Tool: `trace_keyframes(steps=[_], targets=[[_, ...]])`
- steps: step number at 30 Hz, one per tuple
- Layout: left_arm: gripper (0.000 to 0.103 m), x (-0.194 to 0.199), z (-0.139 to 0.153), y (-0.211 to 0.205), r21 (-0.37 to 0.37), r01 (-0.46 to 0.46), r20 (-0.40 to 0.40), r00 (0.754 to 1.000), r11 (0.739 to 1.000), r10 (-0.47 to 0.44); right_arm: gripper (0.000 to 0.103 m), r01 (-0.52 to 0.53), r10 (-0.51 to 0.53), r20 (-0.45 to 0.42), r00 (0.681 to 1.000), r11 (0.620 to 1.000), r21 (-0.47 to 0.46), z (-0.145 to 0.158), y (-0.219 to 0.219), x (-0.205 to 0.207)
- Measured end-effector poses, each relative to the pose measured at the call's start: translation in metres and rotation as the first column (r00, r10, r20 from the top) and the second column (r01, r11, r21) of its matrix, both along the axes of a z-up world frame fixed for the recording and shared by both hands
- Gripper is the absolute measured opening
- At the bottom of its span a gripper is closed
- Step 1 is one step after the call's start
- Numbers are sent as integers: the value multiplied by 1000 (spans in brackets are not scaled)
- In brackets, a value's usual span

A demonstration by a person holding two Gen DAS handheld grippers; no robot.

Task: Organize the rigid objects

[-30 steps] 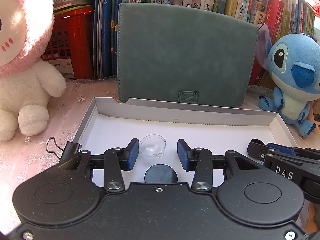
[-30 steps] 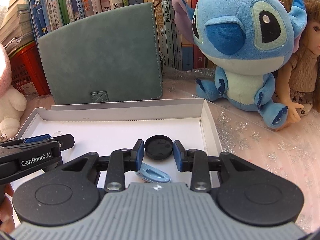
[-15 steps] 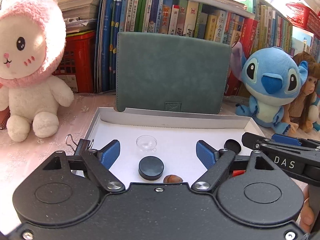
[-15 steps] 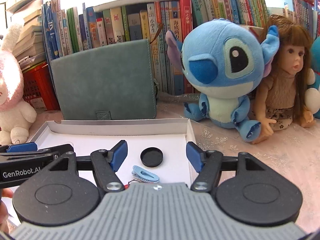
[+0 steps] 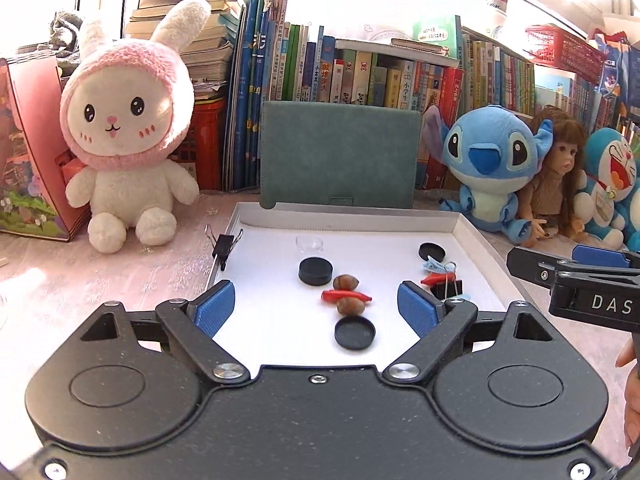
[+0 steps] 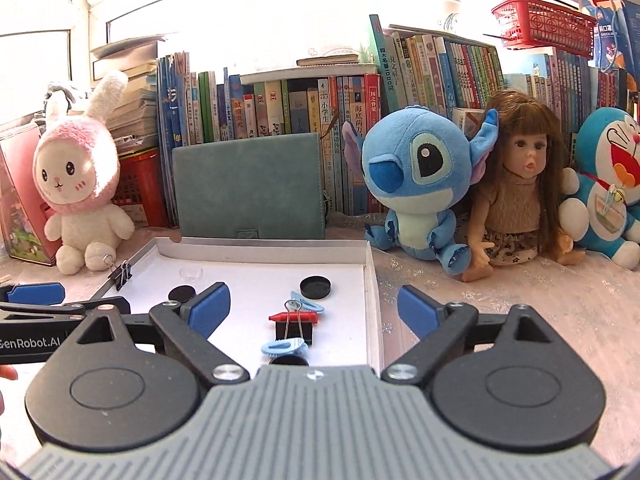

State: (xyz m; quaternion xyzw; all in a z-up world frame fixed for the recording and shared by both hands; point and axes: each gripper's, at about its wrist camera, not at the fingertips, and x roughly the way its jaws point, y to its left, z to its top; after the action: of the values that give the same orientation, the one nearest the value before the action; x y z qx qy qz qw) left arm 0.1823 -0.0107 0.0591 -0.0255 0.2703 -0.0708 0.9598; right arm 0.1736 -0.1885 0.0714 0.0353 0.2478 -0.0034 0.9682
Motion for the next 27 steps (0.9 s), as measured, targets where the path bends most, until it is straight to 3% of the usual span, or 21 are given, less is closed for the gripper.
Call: trace_keyframes(steps=[5,8,11,15,20,25,27], targets=[[89,-42,-15,8,-24,-8,-3,1000,1000,8,101,-10,11,28,1000,999,-41,-12,10,-41],[90,-60,-32,7,3,-26,-8,1000,1000,26,103,-24,25,19,1000,997,-68,-23,16,-59],[90,-63,-49,6,42,-50,-82,995,998,54,103,-33,33,-12,999,997,-72,-37,20,-70],[90,-64,-64,12,12,-82,-128,988,997,83,103,-36,30,-72,997,996,-80,-56,24,-74],[93,-63,-68,6,52,-69,-109,991,996,74,103,-42,35,-118,992,997,-61,-62,26,-71],[99,-61,-70,1,75,-56,-120,991,996,64,103,-43,30,-220,975,997,-56,-73,30,-61],[102,-60,-70,0,82,-58,-126,990,995,68,103,-37,25,-214,976,998,-54,-73,30,-62]])
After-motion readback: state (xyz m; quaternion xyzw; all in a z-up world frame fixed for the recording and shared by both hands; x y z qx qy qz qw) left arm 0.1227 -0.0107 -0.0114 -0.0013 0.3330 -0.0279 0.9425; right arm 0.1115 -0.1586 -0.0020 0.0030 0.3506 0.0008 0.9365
